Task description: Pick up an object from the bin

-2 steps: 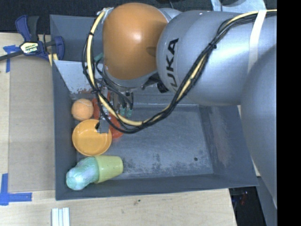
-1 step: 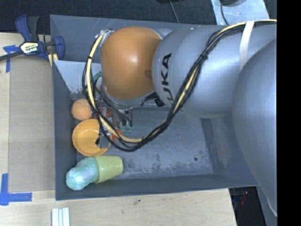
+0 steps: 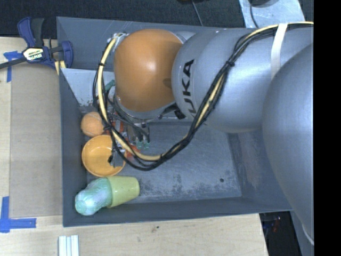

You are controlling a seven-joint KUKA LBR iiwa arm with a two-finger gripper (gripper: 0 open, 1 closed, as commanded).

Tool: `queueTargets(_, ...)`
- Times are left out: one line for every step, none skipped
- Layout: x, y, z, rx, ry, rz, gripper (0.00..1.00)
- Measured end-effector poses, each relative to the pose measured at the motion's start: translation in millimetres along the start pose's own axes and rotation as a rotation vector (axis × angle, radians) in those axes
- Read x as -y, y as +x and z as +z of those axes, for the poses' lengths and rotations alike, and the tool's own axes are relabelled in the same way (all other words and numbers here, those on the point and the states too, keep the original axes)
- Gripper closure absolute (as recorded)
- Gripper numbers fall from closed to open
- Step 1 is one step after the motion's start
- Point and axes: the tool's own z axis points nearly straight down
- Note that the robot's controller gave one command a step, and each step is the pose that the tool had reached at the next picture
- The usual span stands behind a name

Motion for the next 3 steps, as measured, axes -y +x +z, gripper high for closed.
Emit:
queueTargets(-2, -9.1, -58, 0.008, -0.002, -0.104, 0.00)
queueTargets(-1, -0.4, 20, -0.008, 0.003, -0.040, 0.00)
queueTargets(-8, 1.0, 2, 0.016, -0.003, -0.282, 0.00)
